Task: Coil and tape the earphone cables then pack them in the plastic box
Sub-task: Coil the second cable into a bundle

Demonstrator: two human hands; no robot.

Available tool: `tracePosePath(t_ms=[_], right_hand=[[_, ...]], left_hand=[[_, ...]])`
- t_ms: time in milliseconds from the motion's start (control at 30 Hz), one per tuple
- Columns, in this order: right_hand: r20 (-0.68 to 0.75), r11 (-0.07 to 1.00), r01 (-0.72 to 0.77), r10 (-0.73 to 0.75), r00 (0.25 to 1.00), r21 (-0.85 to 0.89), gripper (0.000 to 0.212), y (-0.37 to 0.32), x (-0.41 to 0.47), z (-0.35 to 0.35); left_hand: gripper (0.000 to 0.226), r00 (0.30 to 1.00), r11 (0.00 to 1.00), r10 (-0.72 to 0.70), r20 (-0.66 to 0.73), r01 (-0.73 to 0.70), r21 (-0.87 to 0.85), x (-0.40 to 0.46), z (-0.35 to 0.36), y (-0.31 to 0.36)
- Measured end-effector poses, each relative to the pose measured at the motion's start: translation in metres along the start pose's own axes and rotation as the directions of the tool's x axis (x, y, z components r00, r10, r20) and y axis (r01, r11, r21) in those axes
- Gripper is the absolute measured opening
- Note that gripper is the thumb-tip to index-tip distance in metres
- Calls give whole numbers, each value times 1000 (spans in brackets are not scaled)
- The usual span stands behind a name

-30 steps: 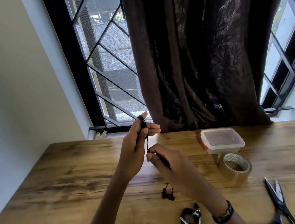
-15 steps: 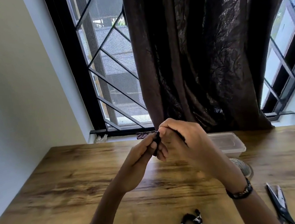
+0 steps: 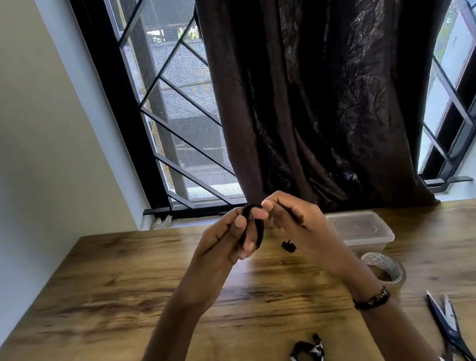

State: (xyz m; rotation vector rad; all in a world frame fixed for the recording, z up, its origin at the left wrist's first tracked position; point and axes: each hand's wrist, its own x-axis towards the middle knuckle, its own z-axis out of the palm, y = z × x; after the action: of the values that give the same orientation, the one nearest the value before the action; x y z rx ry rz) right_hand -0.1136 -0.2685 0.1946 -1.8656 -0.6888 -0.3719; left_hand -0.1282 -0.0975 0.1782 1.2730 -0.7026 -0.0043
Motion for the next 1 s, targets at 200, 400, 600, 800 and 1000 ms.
tracePosePath(t_ms=[200,400,600,800,1000], right_hand=[[1,988,-79,79,997,133,27,13,-20,27],[0,967,-155,158,987,201,25,19,-33,43],[57,962,-186,178,982,199,24,21,-42,50],[115,955,-216,195,974,204,27,14,-48,52],[112,954,-262,248,962,143,32,12,-48,46]], left_hand=[[35,995,979,-41,-86,23,-202,2,0,-5],[33,986,970,-59,-153,21,-242,4,2,-7],[30,981,941,-70,-180,5,-339,11,-3,-5],[28,975,974,-47,-218,-3,-225,8,-1,-6],[24,974,988,-51,-220,17,-152,9,-1,0]])
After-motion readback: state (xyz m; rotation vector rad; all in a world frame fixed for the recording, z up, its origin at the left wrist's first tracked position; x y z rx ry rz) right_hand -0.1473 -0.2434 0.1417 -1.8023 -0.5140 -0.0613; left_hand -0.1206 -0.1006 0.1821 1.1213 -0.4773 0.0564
